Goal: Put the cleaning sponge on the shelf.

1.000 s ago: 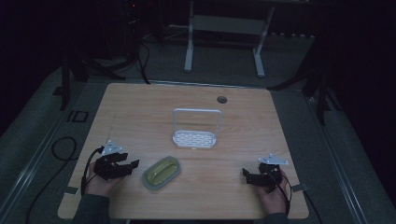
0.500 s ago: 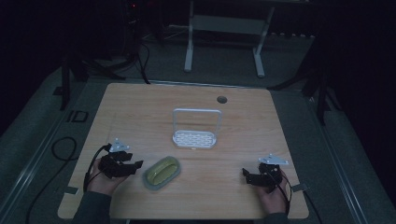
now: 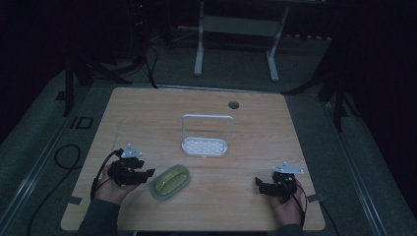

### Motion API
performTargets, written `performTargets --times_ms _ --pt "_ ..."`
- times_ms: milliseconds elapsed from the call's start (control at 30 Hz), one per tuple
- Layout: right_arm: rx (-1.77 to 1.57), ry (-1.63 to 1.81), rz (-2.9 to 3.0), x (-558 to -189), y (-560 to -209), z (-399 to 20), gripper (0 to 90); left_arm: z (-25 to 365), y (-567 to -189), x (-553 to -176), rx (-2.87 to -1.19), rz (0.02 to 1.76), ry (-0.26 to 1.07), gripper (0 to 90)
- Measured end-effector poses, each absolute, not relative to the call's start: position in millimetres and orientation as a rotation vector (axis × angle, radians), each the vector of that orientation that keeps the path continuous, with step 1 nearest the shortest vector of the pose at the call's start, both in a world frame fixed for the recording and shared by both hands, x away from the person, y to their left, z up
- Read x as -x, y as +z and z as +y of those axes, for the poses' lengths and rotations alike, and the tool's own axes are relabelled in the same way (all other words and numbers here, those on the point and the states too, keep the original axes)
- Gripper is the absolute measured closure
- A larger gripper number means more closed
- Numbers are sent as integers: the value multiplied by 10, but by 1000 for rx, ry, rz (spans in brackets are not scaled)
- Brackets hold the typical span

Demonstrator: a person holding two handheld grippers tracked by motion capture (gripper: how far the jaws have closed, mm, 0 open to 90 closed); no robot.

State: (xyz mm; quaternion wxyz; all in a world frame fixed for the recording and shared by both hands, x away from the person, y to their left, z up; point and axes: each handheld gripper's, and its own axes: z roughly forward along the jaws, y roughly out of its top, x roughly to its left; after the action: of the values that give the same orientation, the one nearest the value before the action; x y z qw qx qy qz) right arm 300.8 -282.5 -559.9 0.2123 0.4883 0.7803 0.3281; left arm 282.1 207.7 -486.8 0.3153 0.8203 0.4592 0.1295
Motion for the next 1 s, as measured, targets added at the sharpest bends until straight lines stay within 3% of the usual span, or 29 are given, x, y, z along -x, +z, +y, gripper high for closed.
performTargets --times_ms 1000 --pt "-1358 912 2165 -3007 -5600 -2823 116 1843 -4686 -2881 -2325 1113 307 441"
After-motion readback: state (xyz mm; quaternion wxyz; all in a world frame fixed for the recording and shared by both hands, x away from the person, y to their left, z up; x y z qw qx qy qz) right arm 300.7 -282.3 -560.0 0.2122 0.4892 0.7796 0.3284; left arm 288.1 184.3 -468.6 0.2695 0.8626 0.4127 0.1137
